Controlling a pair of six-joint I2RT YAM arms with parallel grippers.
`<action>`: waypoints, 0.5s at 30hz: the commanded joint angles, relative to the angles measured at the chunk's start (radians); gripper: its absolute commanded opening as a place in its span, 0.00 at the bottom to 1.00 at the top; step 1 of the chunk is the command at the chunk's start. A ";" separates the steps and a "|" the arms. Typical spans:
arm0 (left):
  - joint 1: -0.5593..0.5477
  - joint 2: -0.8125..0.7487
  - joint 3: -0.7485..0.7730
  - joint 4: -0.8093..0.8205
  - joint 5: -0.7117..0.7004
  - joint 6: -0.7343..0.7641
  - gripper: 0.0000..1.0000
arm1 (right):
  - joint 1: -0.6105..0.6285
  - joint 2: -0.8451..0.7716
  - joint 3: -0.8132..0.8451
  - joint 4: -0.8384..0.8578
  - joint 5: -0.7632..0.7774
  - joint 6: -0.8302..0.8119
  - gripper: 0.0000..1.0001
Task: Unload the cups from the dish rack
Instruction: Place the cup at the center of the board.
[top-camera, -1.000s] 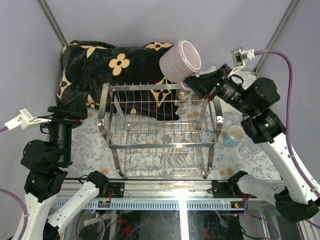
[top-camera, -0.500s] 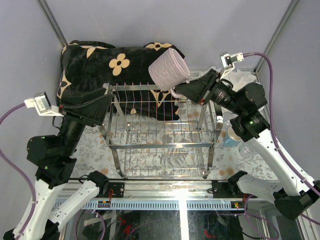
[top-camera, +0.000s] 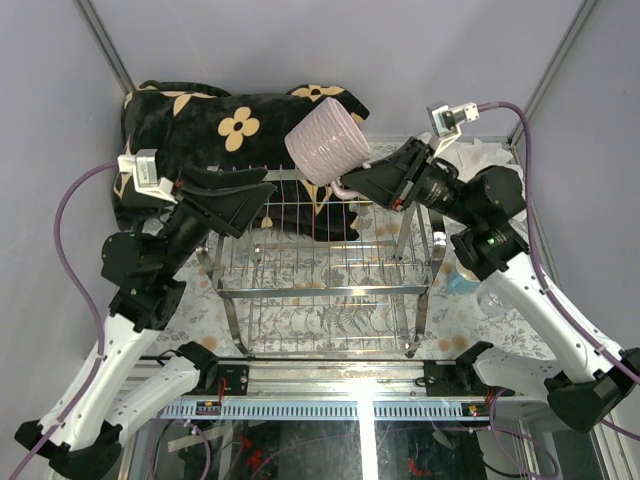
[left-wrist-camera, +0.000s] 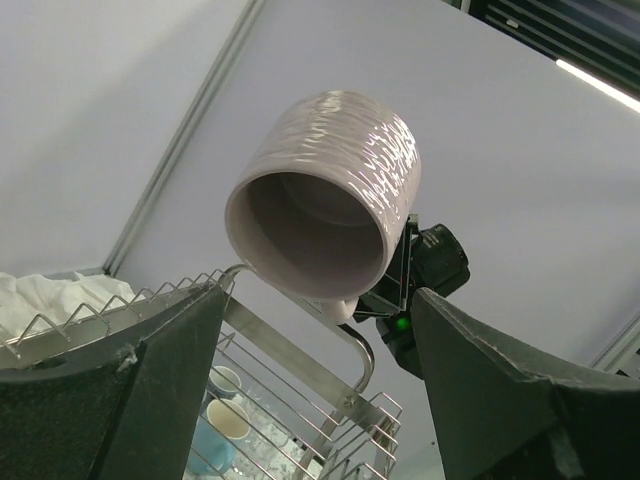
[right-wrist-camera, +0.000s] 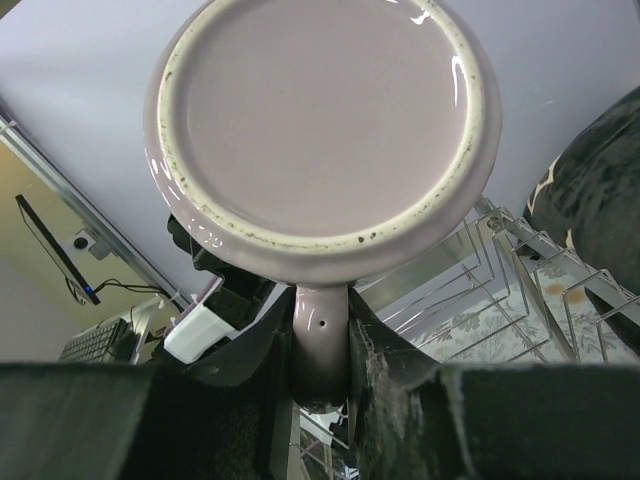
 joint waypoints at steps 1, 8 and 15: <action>-0.007 0.047 0.030 0.124 0.067 -0.035 0.74 | 0.023 0.003 0.089 0.153 0.002 0.005 0.00; -0.030 0.085 0.027 0.191 0.071 -0.064 0.72 | 0.043 0.012 0.114 0.103 0.027 -0.046 0.00; -0.077 0.126 0.045 0.243 0.039 -0.069 0.68 | 0.066 0.024 0.122 0.076 0.039 -0.073 0.00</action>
